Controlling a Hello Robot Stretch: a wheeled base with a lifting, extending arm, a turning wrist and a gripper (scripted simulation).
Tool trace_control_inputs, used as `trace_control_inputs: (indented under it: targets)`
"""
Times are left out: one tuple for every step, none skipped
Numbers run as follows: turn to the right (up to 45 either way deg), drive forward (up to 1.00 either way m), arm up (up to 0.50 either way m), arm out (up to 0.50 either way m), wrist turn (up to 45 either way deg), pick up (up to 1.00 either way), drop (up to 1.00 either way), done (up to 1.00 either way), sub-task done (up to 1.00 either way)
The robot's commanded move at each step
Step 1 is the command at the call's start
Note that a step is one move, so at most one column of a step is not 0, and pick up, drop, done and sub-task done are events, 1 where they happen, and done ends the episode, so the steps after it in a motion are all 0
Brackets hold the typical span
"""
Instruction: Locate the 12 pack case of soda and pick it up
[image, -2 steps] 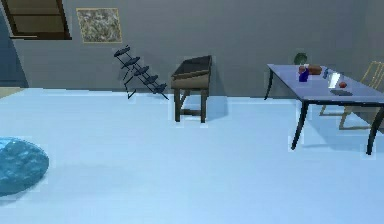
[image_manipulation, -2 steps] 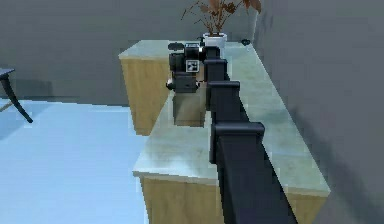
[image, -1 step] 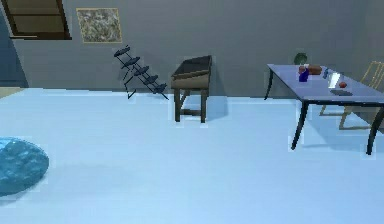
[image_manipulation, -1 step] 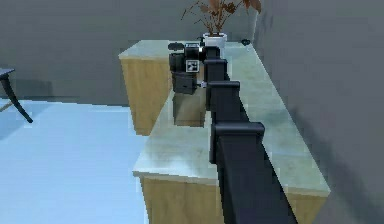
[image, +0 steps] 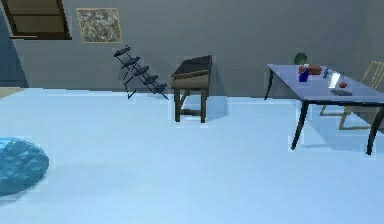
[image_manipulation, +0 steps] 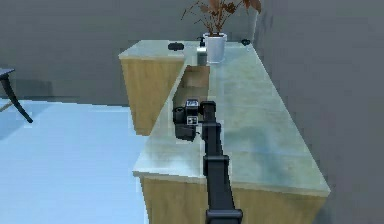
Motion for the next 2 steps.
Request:
trace_control_inputs:
  targets:
    - [0.0, 0.00, 0.00, 0.00, 0.0, 1.00, 0.00, 0.00, 0.00]
    - [0.0, 0.00, 0.10, 0.00, 0.0, 0.00, 0.00, 0.00, 0.00]
